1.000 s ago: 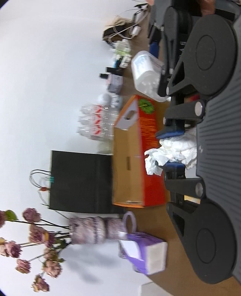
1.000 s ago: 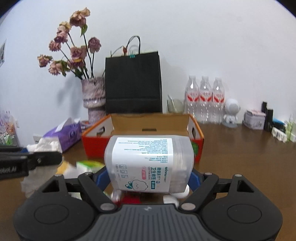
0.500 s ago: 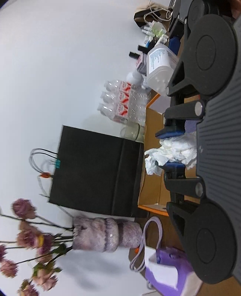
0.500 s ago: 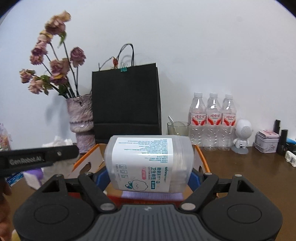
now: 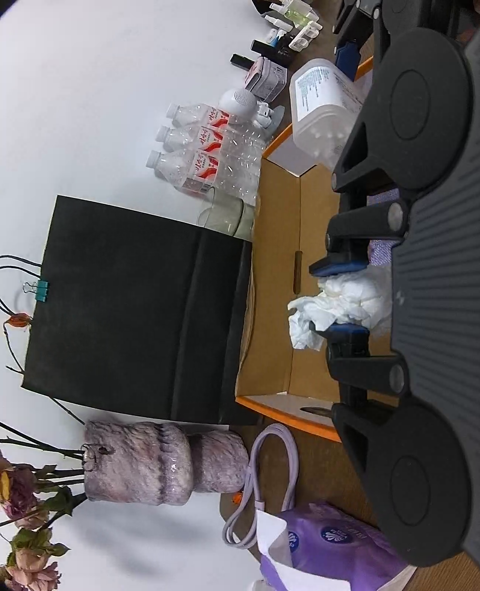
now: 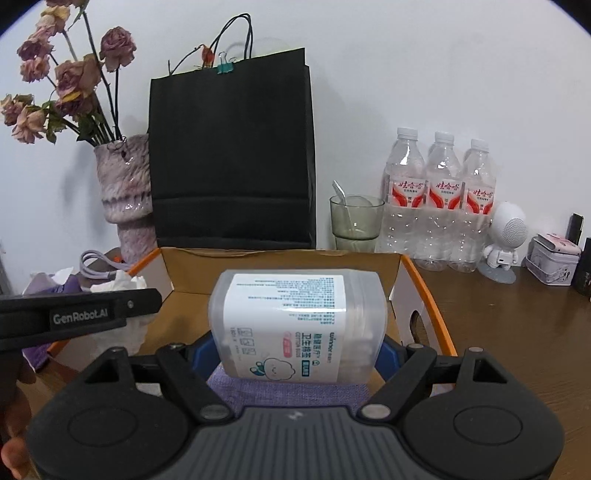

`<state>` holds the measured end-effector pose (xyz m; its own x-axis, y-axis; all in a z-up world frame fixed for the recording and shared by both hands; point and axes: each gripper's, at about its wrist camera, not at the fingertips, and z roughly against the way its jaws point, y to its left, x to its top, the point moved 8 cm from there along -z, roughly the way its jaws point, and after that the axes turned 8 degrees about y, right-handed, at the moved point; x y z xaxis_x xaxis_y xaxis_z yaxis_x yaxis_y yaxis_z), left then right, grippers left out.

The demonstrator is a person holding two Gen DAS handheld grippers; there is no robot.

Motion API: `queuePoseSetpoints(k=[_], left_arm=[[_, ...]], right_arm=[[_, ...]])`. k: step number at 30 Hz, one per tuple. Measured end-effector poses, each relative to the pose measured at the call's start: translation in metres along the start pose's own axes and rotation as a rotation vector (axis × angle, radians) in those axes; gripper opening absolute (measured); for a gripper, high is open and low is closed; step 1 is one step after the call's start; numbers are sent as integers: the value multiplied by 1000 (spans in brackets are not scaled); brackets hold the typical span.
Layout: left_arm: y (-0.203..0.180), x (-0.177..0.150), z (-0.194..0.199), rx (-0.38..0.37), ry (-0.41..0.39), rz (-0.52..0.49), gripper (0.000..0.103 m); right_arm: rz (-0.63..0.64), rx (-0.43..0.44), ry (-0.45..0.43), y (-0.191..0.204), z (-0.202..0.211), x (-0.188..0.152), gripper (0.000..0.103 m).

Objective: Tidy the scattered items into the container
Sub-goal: 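Lower the tissue into the box with the left tool while the right tool releases the bottle there, then move both open tools back toward the remaining table items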

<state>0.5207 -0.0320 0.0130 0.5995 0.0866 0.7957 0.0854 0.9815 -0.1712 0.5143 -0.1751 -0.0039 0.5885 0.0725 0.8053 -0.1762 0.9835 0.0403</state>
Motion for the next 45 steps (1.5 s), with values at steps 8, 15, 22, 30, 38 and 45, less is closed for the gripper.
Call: queuePoseSetpoints(k=[8, 15, 22, 30, 38, 45], left_arm=[[6, 5, 7, 88, -22, 36, 103], [-2, 2, 7, 83, -11, 3, 103], [-2, 0, 8, 82, -15, 3, 103], [-3, 3, 14, 77, -25, -1, 103], [-11, 11, 41, 61, -66, -11, 103], [-10, 8, 81, 59, -90, -27, 103]], right_arm=[[-13, 0, 6, -5, 3, 4, 103], [-2, -5, 8, -6, 7, 6, 103], [7, -6, 13, -4, 6, 6, 103], [16, -7, 23, -3, 6, 5, 103], [13, -13, -5, -6, 26, 10, 103], [32, -31, -28, -4, 60, 9, 103]])
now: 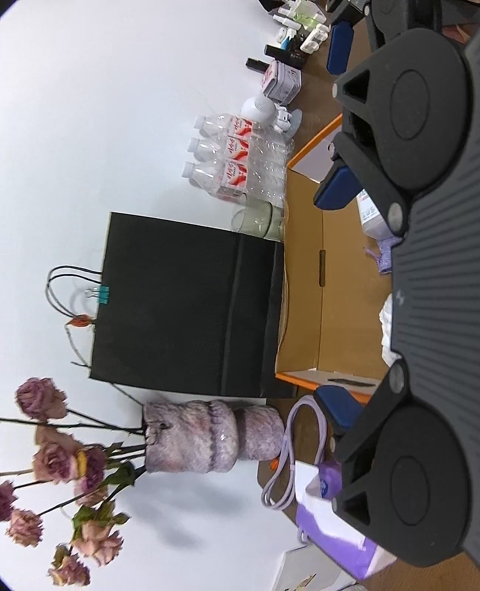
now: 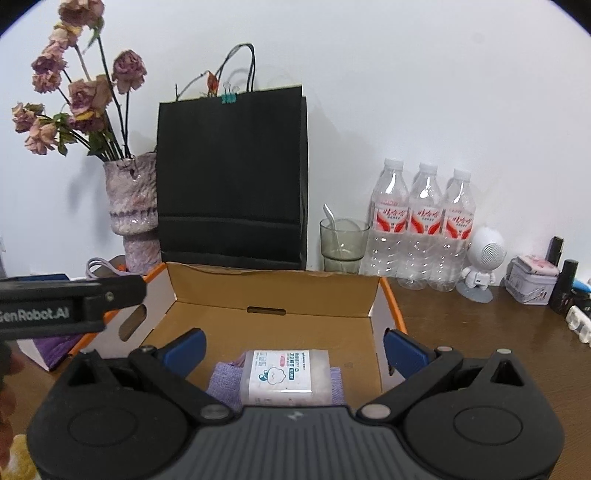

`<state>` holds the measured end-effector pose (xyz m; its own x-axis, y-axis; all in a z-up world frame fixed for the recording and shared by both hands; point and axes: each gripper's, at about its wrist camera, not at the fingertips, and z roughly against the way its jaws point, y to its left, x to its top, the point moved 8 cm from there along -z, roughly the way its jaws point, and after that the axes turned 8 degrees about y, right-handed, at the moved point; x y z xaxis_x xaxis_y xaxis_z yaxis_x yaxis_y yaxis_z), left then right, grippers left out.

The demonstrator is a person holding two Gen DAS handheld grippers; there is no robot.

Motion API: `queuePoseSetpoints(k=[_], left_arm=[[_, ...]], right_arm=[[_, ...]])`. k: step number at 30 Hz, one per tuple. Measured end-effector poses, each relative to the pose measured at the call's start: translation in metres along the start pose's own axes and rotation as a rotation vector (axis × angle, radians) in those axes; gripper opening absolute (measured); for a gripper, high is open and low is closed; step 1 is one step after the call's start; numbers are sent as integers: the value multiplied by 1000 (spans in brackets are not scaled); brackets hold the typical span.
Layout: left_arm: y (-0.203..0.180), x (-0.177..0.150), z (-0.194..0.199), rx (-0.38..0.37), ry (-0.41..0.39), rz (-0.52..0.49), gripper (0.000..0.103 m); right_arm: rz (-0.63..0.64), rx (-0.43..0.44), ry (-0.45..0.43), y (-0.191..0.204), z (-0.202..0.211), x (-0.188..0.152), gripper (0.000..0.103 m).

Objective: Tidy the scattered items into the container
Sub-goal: 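Move both open tools back toward the remaining table items, then grasp the plush dog with the left tool while the right tool grasps the blue-yellow snack packet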

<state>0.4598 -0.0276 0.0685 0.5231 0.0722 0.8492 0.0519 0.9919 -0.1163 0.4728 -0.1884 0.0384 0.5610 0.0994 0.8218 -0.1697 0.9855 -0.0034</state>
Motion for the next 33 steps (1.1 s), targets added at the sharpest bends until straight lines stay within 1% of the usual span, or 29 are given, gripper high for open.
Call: queuePoseSetpoints(k=[4, 7, 13, 17, 22, 26, 29, 31, 33], left_arm=[[8, -6, 27, 5, -4, -5, 103], [20, -16, 49, 32, -11, -1, 103], [47, -46, 82, 97, 48, -65, 103], [59, -73, 97, 89, 86, -84, 103], [65, -114, 100, 54, 156, -83, 103], [68, -143, 91, 41, 202, -88, 103], [69, -155, 81, 33, 244, -87, 103], [67, -159, 77, 26, 255, -108, 103], [64, -161, 73, 40, 258, -140, 103]], right_arm=[[-5, -7, -6, -4, 25, -7, 103], [-13, -3, -1, -9, 44, -18, 103], [24, -1, 43, -22, 75, -56, 103], [25, -3, 74, -33, 91, -86, 103], [11, -13, 102, -43, 102, -127, 103], [-18, -10, 141, -50, 99, -159, 103], [-47, -15, 191, -56, 89, -178, 103], [-57, -17, 206, -57, 84, -184, 103], [-62, -18, 209, -57, 81, -187, 103]])
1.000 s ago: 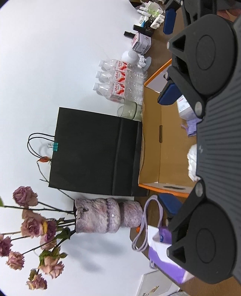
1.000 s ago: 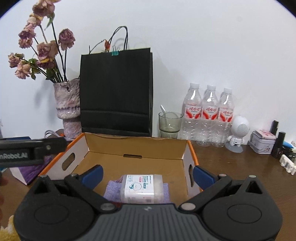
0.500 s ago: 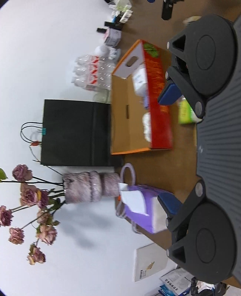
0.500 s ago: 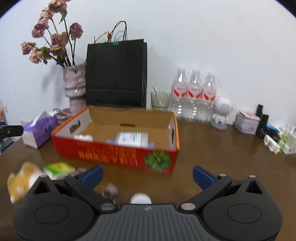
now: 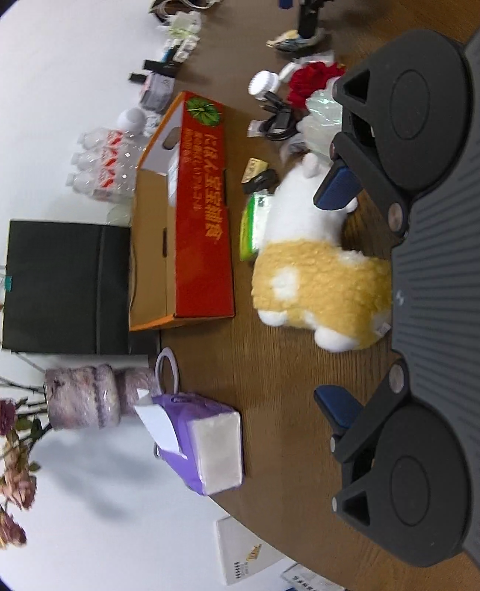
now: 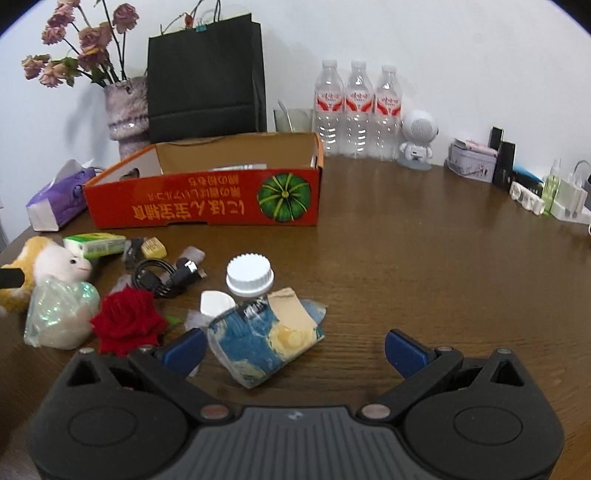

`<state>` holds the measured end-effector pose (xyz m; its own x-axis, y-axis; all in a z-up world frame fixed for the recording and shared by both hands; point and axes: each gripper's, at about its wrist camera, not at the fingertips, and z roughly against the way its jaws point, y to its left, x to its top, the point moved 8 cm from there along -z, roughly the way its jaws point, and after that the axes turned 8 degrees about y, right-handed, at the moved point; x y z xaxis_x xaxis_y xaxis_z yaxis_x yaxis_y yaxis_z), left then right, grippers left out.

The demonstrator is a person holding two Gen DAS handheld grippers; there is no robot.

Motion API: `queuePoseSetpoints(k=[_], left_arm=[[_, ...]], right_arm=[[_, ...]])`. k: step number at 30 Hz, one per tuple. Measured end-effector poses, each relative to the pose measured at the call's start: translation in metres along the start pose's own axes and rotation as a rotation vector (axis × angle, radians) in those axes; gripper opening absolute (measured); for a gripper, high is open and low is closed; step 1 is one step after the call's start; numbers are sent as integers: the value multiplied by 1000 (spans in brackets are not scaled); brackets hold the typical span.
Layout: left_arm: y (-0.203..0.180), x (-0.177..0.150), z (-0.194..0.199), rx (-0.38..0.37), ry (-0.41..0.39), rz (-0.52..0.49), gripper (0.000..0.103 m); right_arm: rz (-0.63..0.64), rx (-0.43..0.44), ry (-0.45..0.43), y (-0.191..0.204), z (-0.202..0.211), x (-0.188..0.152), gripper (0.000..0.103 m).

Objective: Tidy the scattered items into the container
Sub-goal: 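Grasp the plush dog with the left tool while the right tool grasps the blue-yellow snack packet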

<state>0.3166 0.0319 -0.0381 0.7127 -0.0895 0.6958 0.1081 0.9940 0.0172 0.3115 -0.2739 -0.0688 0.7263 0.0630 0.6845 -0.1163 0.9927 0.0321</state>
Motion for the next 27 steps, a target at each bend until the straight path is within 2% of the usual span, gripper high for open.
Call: queuePoseSetpoints(k=[3, 6, 7, 8, 9, 10, 11, 12, 13, 18, 27], left_arm=[[-2, 0, -7, 38, -2, -30, 103], [-3, -1, -15, 11, 13, -26, 100], [-5, -2, -17, -6, 20, -30, 83], [-7, -4, -18, -20, 34, -41, 53], [-9, -7, -20, -20, 50, -63, 53], [-11, -8, -19, -10, 50, -83, 51], [-13, -9, -18, 2, 40, -99, 51], [-14, -9, -16, 8, 32, -111, 50], [-15, -9, -14, 5, 24, -113, 50], [-16, -9, -8, -9, 5, -95, 50], [-14, -1, 13, -23, -48, -66, 50]], right_arm=[[-9, 3, 3, -1, -7, 1, 103], [-18, 33, 4, -1, -17, 4, 102], [-19, 42, 2, -1, -19, 4, 99], [-20, 53, 1, 0, -21, 5, 84], [-16, 58, 0, 0, -22, 5, 67], [-3, 44, -8, 1, -20, 5, 66], [8, 42, -6, 1, -19, 6, 60], [17, 56, -4, 3, -17, 7, 42], [22, 68, -5, 4, -14, 7, 37], [35, 60, -51, 4, 0, 9, 26], [29, 60, -117, 2, 17, 20, 26]])
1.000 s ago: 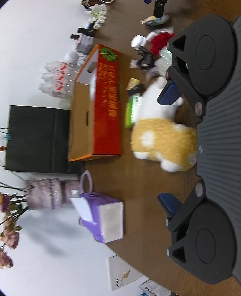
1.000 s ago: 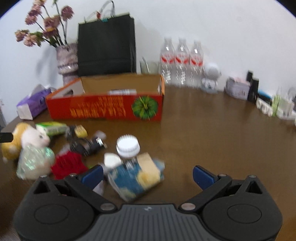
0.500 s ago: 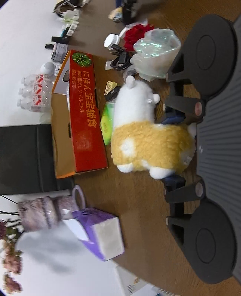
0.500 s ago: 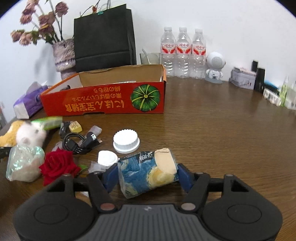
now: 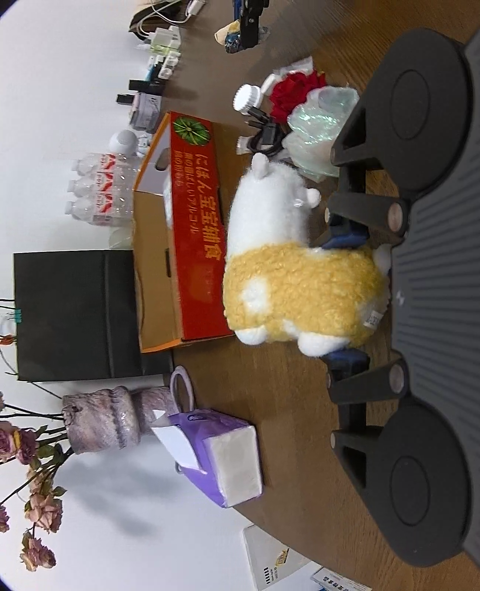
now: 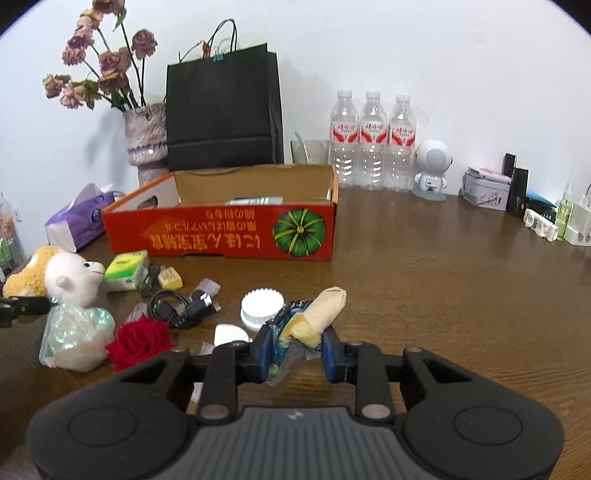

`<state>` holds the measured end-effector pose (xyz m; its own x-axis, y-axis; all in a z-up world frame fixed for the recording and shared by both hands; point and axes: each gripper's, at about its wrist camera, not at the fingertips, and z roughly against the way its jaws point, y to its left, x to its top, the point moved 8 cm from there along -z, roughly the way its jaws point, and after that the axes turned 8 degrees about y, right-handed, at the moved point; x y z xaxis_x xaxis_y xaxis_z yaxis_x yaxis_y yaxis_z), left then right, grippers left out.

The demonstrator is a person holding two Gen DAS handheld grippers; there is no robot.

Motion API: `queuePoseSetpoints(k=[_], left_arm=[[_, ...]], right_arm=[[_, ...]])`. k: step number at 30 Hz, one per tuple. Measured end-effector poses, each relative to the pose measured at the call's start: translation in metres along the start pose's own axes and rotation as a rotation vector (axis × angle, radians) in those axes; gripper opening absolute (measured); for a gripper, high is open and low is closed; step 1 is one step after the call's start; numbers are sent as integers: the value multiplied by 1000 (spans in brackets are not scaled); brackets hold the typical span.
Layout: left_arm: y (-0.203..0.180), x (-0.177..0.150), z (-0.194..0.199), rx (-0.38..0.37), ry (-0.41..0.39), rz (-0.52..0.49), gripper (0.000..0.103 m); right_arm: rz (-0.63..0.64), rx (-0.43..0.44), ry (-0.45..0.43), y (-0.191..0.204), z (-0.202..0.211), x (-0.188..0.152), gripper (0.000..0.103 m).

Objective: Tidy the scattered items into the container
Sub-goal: 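Grasp the plush dog with the left tool while the right tool grasps the blue-yellow snack packet, then carry the plush dog into the box with the left tool while the right tool drops the packet in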

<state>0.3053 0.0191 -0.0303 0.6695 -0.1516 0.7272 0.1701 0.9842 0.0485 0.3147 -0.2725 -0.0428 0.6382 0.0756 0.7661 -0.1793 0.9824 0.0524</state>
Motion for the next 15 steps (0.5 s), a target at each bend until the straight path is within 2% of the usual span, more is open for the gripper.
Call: queuePoseSetpoints(k=[8, 15], left_arm=[[-6, 32, 12, -29, -78, -9, 50], [-13, 85, 11, -34, -178, -1, 50]], right_arm=[[12, 24, -53, 11, 4, 26, 26], [13, 49, -139, 24, -1, 79, 26]])
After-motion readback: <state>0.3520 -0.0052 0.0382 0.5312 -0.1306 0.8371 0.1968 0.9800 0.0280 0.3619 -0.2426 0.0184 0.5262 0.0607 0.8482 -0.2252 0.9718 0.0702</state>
